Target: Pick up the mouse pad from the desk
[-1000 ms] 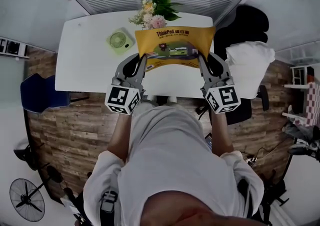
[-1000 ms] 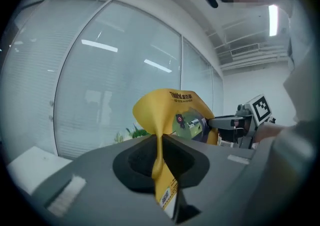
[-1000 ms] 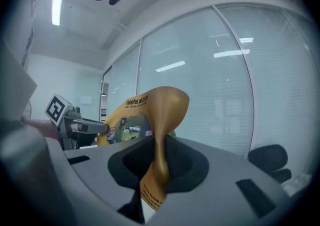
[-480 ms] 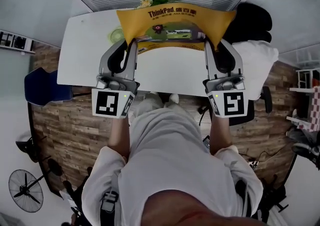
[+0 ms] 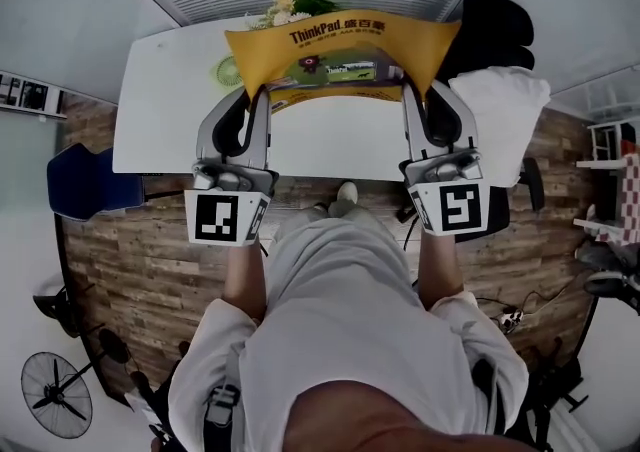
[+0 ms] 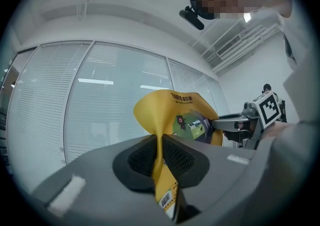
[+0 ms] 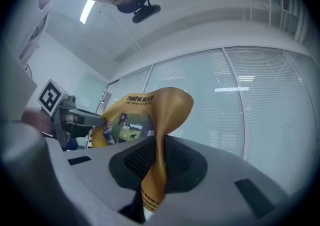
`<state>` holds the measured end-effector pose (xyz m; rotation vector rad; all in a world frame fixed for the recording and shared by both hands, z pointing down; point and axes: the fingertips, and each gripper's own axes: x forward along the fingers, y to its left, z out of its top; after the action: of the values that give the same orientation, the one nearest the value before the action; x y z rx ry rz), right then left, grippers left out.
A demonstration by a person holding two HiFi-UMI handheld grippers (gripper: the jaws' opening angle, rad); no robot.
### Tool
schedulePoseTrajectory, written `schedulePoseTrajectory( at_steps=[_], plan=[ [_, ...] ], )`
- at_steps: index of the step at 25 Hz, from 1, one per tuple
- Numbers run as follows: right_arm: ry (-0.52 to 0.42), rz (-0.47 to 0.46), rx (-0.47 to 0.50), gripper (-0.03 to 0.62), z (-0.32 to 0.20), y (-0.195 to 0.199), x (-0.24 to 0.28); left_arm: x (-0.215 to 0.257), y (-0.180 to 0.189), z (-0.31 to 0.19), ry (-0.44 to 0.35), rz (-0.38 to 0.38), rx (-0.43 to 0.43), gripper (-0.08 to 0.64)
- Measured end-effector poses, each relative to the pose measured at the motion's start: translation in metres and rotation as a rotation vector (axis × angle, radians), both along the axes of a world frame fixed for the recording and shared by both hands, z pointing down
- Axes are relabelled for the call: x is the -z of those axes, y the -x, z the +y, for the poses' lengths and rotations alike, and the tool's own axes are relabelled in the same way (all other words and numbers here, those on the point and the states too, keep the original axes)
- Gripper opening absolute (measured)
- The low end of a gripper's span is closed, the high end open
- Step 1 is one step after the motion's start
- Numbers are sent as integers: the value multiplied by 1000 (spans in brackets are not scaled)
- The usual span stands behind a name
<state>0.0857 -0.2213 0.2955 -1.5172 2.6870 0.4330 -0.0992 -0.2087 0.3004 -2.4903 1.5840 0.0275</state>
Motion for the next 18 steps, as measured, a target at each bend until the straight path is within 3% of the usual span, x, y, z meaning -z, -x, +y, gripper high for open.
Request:
schedulePoseTrajectory(
  at_steps=[4, 18],
  plan=[
    [-19, 25, 9, 48, 47, 19, 6, 7, 19, 49, -29, -3, 6, 32],
    [42, 47, 33, 46, 35, 16, -10, -9, 15, 39, 29, 34, 17, 32]
  ],
)
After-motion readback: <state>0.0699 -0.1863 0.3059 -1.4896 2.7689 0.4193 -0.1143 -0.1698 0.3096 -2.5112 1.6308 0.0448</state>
